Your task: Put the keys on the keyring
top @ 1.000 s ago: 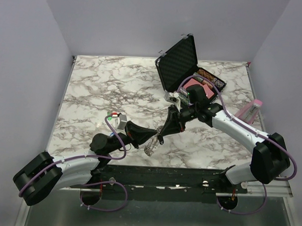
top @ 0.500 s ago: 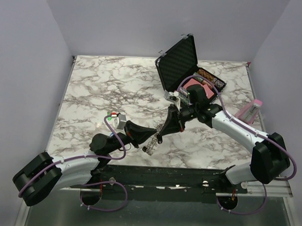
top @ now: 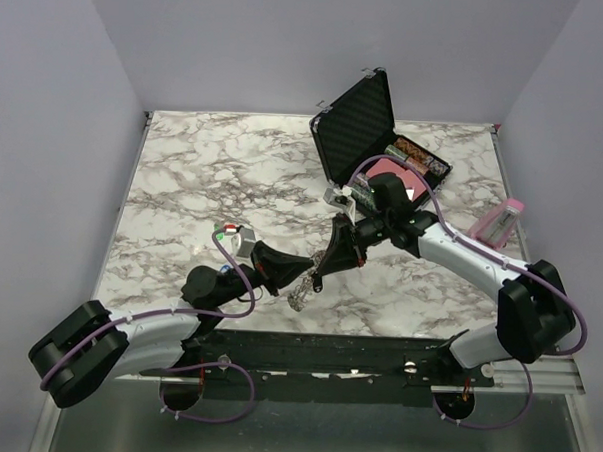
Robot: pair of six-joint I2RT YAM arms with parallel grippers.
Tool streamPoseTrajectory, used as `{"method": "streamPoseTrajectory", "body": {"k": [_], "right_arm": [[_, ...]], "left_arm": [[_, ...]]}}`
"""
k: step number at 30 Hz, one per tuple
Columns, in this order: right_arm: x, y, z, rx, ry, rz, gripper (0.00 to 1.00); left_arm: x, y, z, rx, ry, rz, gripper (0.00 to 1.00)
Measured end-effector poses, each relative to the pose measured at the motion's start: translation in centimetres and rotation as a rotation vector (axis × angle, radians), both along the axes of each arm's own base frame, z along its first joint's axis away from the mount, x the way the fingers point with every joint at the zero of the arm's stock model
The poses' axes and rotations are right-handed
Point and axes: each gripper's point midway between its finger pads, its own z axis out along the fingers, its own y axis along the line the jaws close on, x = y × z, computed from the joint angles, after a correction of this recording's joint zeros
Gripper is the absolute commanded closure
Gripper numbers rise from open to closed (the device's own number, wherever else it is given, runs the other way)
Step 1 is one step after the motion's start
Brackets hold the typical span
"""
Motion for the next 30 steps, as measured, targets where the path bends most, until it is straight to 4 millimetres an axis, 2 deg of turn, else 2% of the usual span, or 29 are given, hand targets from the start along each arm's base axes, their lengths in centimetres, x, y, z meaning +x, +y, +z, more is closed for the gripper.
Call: {"method": "streamPoseTrajectory", "body": {"k": [3, 7, 12, 18, 30], "right_arm": [[0.0, 0.0, 0.0, 0.001, -0.005, 0.001, 0.78], [-0.1, 0.0, -0.3, 0.000, -0.027, 0.009, 0.69], [0.5, -0.5, 0.4, 0.011, -0.089, 0.009, 0.66], [1.7, -1.9, 1.3, 0.038, -0.166, -0.027, 0.64], [0.6, -2.3, 1.9, 0.095, -0.171, 0.030, 0.64]], "left_arm": [[0.0, 0.0, 0.0, -0.001, 0.001, -0.001, 1.00], [-0.1, 0.1, 0.2, -0.005, -0.003, 0.000, 1.00], [-0.4, 0.4, 1.4, -0.031, -0.042, -0.001, 1.00], [-1.2, 0.8, 2.7, -0.053, -0.099, -0.015, 1.00], [-0.7, -0.5, 1.2, 0.010, -0.061, -0.046, 1.00]]}}
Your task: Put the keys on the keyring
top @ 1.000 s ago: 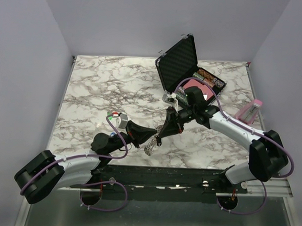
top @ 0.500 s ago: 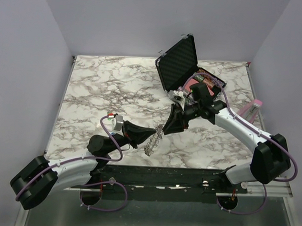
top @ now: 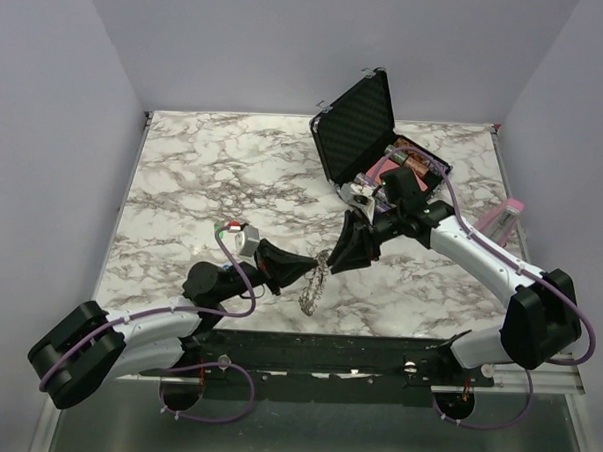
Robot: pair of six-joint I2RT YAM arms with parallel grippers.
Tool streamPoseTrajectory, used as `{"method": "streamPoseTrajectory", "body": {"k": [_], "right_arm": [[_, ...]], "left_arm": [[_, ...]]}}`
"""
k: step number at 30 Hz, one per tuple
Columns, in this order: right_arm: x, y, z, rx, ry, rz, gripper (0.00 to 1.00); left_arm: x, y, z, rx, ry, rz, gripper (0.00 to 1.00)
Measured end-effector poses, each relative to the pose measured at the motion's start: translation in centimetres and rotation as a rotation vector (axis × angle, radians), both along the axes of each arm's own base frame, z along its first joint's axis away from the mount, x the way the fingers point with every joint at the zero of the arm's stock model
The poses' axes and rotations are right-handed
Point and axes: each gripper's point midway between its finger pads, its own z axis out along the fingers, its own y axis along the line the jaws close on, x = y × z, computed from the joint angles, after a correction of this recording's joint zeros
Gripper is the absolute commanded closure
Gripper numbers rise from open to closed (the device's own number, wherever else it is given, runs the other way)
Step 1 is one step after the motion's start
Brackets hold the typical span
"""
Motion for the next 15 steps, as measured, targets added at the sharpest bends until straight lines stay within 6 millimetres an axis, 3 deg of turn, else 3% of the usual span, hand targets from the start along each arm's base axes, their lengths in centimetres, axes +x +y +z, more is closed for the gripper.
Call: {"method": "streamPoseTrajectory", "body": {"k": [15], "right_arm": [[-0.21, 0.35, 0.08, -0.008, 0.027, 0.002, 0.62]], "left_arm": [[0.36, -0.81, -0.66, 0.018, 0.025, -0.011, 1.00]]}}
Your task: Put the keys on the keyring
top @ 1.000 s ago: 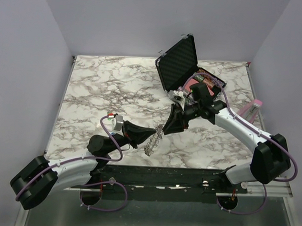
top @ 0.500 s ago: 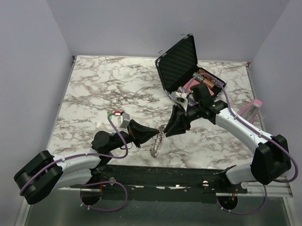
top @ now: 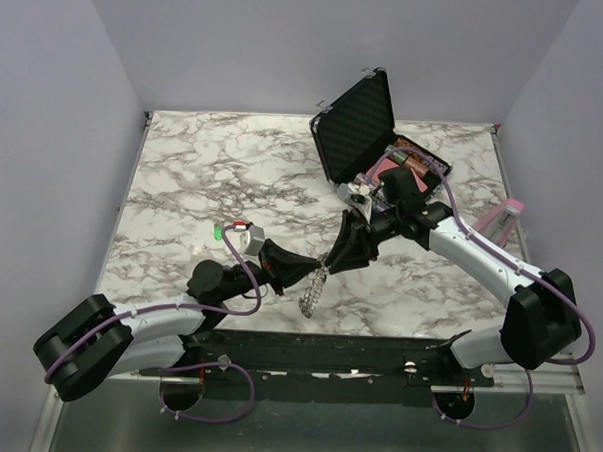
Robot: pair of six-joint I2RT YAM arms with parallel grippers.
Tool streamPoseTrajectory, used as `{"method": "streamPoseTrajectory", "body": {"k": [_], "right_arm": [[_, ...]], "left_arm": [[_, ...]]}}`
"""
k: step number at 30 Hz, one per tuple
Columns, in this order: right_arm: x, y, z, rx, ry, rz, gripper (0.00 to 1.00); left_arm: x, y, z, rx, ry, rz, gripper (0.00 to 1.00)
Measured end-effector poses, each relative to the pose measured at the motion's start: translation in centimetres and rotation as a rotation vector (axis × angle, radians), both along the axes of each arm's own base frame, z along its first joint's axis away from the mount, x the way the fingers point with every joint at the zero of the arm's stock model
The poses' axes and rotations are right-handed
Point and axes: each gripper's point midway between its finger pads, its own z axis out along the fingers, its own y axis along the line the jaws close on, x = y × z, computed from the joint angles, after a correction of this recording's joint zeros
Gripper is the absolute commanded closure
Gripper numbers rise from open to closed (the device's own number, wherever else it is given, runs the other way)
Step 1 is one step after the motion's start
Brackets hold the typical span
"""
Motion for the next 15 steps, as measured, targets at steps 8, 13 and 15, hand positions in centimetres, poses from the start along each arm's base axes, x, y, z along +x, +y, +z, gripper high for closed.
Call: {"method": "streamPoseTrajectory", "body": {"k": [8, 13, 15], "right_arm": [[0.16, 0.16, -0.02, -0.005, 0.003, -0.008, 0.66], [0.24, 0.21, -0.13, -0.010, 0.013, -0.014, 0.73], [0.27, 0.25, -0.17, -0.012, 0.016, -0.016, 0.77]], "left_arm": [[-0.22, -0.30, -0.14, 0.000, 0.008, -0.013, 1.00], [-0.25, -0.58, 0.34, -0.008, 0.001, -0.018, 1.00], [-0.37, -0.65, 0.34, -0.009, 0.002, -0.021, 1.00]]}}
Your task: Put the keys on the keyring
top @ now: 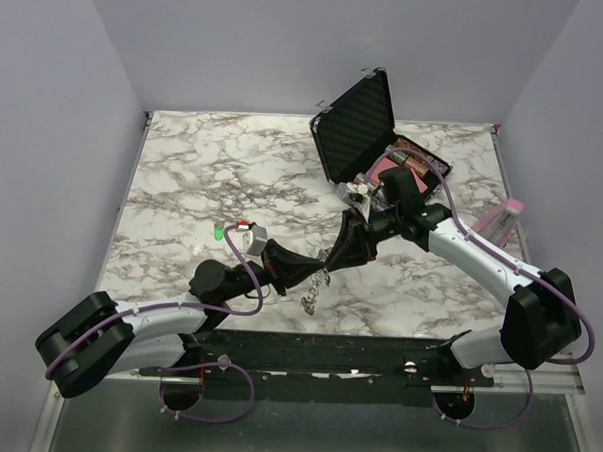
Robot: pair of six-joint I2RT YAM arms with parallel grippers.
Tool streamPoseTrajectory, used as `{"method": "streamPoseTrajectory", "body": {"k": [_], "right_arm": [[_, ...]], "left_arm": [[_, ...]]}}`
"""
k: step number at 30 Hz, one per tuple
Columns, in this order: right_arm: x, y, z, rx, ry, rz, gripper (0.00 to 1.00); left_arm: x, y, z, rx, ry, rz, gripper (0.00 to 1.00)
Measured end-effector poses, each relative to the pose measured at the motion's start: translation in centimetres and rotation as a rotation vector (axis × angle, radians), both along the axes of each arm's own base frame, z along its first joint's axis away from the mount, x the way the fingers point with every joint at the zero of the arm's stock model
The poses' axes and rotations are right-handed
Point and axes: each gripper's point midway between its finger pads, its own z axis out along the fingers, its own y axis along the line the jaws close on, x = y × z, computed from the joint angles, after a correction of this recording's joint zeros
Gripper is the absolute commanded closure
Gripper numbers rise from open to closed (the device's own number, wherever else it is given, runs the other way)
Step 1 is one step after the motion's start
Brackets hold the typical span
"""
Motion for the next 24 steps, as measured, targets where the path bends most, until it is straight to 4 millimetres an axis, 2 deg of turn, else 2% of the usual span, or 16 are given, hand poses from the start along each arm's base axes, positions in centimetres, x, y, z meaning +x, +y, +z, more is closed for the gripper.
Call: {"method": "streamPoseTrajectory", "body": {"k": [1, 6, 12, 18, 24], "right_arm": [[0.0, 0.0, 0.0, -0.002, 0.002, -0.001, 0.78], [0.0, 0.1, 0.0, -0.004, 0.006, -0.003, 0.98], [0.1, 0.1, 0.0, -0.005, 0.001, -0.006, 1.00], [-0.2, -0.1, -0.3, -0.001, -0.043, 0.011, 1.00], [-0.6, -0.5, -0.7, -0.014, -0.065, 0.020, 1.00]], "left_arm": [[0.0, 0.0, 0.0, 0.000, 0.000, -0.001, 1.00], [0.0, 0.0, 0.0, 0.000, 0.003, 0.002, 1.00], [0.1, 0.0, -0.1, 0.000, 0.007, 0.010, 0.98], [0.0, 0.1, 0.1, 0.009, 0.009, 0.013, 0.50], [-0.8, 1.3, 1.8, 0.015, -0.047, 0.034, 0.22]]}}
